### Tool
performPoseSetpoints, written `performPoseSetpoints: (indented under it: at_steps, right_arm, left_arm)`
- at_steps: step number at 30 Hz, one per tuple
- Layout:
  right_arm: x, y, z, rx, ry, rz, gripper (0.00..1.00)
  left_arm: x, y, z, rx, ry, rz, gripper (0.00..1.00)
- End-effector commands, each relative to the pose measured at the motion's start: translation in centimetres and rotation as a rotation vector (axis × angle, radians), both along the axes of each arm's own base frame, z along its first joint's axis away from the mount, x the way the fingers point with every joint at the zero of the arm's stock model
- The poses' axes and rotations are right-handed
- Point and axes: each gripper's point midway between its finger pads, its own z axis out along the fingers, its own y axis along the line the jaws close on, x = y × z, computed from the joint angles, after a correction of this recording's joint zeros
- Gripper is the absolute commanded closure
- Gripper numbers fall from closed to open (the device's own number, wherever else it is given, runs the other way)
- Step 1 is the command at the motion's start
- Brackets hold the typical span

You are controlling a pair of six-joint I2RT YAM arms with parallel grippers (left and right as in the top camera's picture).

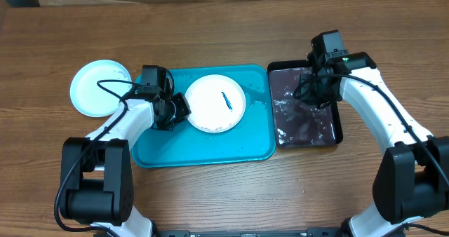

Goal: Clean dirty plates on tray and stack at the side
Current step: 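Keep rubbing the sponge across the black tray's water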

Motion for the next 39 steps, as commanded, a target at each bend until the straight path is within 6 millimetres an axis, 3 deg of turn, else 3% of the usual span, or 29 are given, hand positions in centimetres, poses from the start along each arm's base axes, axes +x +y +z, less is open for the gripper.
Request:
performPoseSetpoints:
  at_steps: [1,31,33,35,38,39]
  right_arm:
    - [0.8,0.2,1.4,0.013,-0.047,0.009,0.95]
    - [0.0,2.0,1.4,0.107,-0.01,0.056,0.96]
    - [-0.3,0.9,1.1,0.048,-0.002,0.052,0.96]
    - [-0.1,0.2,1.1,0.049,0.002,-0.061,0.96]
    - [-0.6,2.7,1.4,0.162,0.014,0.069,0.96]
    - [-0.8,2.1,1.2,0.125,0.019,0.081,0.96]
  left_arm:
    - [0.4,-0.1,0.1,-0.003,-0.01,-0.024,0.96]
    - [0.4,-0.1,0.1,-0.003,-0.01,-0.024,0.96]
    - [0.4,-0.1,0.1,-0.003,-0.01,-0.024,0.96]
    - [0.4,-0.1,0.1,-0.003,-0.009,-0.025,0.96]
    - [0.4,-0.1,0.1,-0.003,-0.009,-0.024,0.96]
    - [0.4,-0.1,0.1,-0.003,-0.01,-0.024,0.96]
